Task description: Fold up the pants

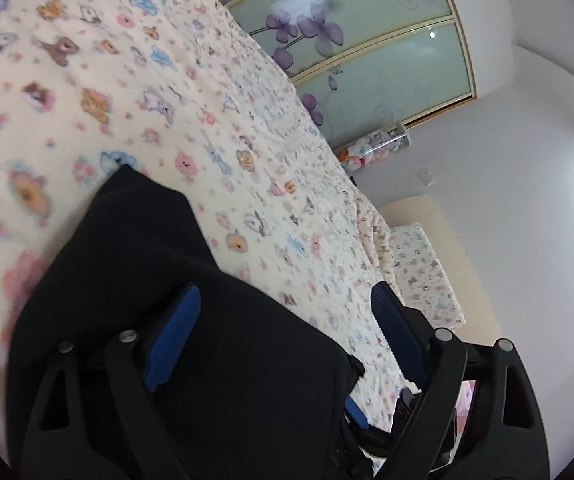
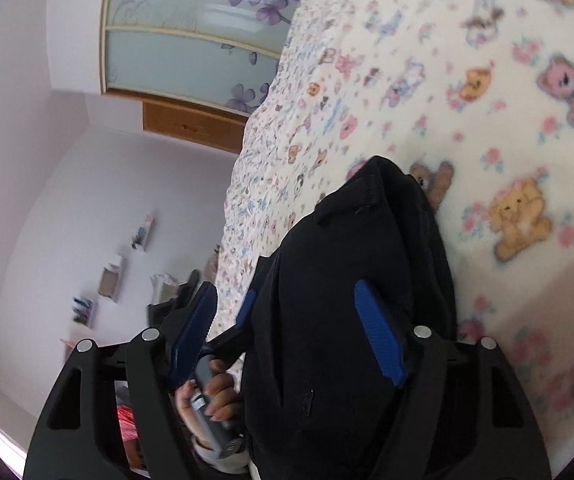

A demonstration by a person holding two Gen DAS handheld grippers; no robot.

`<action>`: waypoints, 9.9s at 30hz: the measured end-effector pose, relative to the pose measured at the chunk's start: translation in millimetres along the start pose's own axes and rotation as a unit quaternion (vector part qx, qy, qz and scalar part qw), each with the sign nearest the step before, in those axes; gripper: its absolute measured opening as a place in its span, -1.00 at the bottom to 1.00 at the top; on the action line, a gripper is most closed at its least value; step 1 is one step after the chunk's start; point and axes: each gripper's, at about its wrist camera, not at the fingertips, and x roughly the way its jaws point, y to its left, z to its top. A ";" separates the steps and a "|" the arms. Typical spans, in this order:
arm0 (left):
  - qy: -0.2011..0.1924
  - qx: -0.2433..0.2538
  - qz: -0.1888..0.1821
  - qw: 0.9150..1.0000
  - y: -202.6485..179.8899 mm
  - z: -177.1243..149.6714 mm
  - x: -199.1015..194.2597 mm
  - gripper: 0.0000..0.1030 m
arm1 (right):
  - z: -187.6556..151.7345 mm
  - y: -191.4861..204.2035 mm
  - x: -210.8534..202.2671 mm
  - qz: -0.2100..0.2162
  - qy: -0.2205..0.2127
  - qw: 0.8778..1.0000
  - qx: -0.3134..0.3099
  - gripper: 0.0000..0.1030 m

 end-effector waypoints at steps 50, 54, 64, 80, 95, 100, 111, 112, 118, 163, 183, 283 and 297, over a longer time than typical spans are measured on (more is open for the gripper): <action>0.016 0.342 0.320 0.883 -48.1 -152.1 -29.0 0.97 | -14.1 9.5 -31.9 -0.138 0.050 0.987 -0.072 0.91; 0.016 0.342 0.320 0.883 -48.1 -152.1 -29.1 0.97 | -13.5 -6.2 -18.2 -0.104 0.081 0.990 -0.041 0.90; 0.016 0.342 0.320 0.883 -47.5 -151.7 -29.3 0.97 | -13.5 -9.7 12.4 -0.127 0.092 0.986 -0.055 0.90; 0.015 0.339 0.319 0.885 -48.7 -152.5 -28.9 0.97 | -9.6 -19.3 18.6 0.012 0.089 0.995 -0.044 0.63; 0.017 0.341 0.330 0.880 -46.8 -153.2 -26.3 0.97 | -3.8 -15.0 28.7 -0.079 0.091 0.992 -0.042 0.43; 0.017 0.341 0.329 0.880 -46.5 -152.6 -26.7 0.97 | 1.4 -38.7 22.9 -0.063 0.092 0.994 0.007 0.28; 0.019 0.339 0.328 0.881 -45.8 -152.9 -26.6 0.97 | -8.2 -16.0 33.7 -0.037 0.098 0.993 -0.049 -0.17; 0.019 0.338 0.329 0.882 -45.6 -152.8 -26.5 0.97 | -9.5 -9.4 33.3 -0.038 0.092 0.993 -0.059 -0.20; 0.017 0.330 0.327 0.885 -44.8 -150.3 -30.0 0.97 | -24.7 46.5 33.2 -0.025 0.074 0.985 -0.154 -0.24; 0.124 -0.016 0.066 0.990 67.5 -28.3 -43.6 0.19 | -24.4 -13.7 29.3 -0.082 0.088 0.991 -0.066 -0.11; 0.067 0.008 0.027 0.997 29.4 -35.2 -72.2 -0.61 | -29.3 14.5 13.8 -0.039 0.027 0.995 -0.092 -0.29; -0.116 0.393 0.330 0.850 -91.4 -231.1 -100.1 0.97 | -176.7 88.7 -46.3 -0.378 -0.218 0.815 -0.381 0.97; -0.096 0.385 0.322 0.860 -87.7 -238.1 -96.6 0.97 | -183.7 77.5 -44.4 -0.399 -0.213 0.801 -0.393 0.97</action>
